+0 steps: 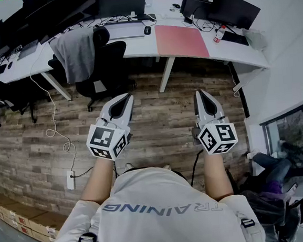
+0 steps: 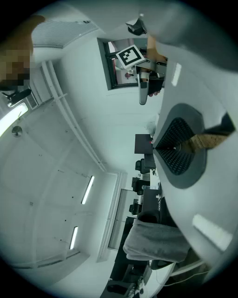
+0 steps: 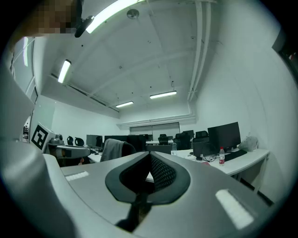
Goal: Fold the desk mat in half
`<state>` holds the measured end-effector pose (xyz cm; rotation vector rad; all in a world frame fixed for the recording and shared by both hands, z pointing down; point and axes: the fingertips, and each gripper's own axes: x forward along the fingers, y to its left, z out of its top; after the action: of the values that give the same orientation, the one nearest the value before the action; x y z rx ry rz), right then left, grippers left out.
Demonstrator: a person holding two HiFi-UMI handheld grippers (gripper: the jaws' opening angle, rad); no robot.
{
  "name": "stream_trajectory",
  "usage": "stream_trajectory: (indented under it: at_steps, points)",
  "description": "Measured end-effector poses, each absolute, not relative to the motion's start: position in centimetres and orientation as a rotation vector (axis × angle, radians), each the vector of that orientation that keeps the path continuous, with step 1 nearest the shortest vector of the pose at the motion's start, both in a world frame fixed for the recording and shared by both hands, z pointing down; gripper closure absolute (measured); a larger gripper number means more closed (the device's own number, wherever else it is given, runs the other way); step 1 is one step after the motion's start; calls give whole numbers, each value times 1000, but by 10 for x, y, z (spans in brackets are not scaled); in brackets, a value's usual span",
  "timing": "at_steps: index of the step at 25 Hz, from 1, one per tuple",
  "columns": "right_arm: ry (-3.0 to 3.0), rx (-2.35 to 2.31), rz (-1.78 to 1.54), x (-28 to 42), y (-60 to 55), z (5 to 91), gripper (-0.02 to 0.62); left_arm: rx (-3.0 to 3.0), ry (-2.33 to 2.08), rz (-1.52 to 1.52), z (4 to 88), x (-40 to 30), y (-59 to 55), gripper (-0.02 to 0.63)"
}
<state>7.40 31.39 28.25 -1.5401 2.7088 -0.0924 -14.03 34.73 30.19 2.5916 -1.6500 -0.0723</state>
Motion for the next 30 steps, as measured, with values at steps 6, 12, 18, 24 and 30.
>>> stream_trajectory:
  at_steps: [6, 12, 18, 24, 30]
  points:
    - [2716, -1537, -92, 74, 315, 283, 580, 2590, -1650, -76, 301, -138, 350, 604]
    - [2696, -1537, -99, 77, 314, 283, 580, 2596, -1642, -69, 301, -136, 349, 604]
    - [2690, -1524, -95, 73, 311, 283, 580, 2596, -1623, -68, 301, -139, 344, 604]
    - [2696, -1535, -111, 63, 312, 291, 580, 2608, -1601, -79, 304, -144, 340, 604]
    - [2679, -1598, -127, 50, 310, 299, 580, 2645, -1583, -59, 309, -158, 338, 604]
